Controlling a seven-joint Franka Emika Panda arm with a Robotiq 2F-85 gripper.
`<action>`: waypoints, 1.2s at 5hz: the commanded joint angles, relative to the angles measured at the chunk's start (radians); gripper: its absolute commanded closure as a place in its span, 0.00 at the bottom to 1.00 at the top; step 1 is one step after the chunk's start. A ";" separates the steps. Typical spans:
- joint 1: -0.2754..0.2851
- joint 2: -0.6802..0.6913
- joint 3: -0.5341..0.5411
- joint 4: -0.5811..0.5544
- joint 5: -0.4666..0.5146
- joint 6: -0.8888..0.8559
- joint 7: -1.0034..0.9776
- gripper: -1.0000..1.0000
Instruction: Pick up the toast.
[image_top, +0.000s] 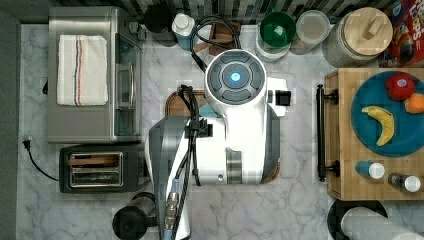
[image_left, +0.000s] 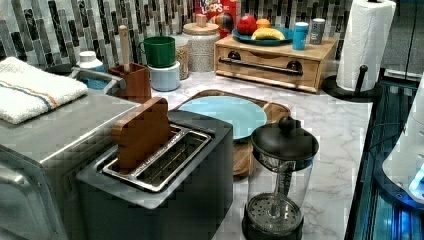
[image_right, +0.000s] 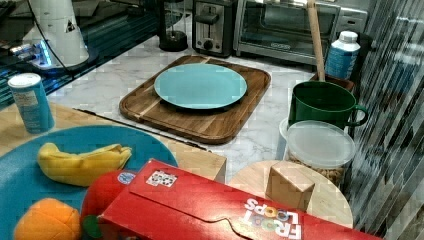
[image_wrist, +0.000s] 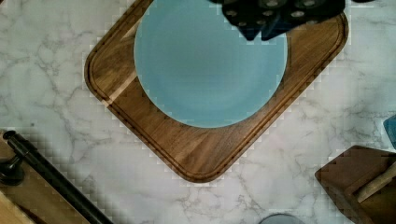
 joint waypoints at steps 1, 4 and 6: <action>0.001 -0.001 0.002 0.000 -0.001 0.001 0.002 1.00; 0.074 -0.097 0.083 -0.075 -0.004 -0.033 0.316 1.00; 0.121 -0.123 0.167 -0.089 0.017 -0.039 0.528 1.00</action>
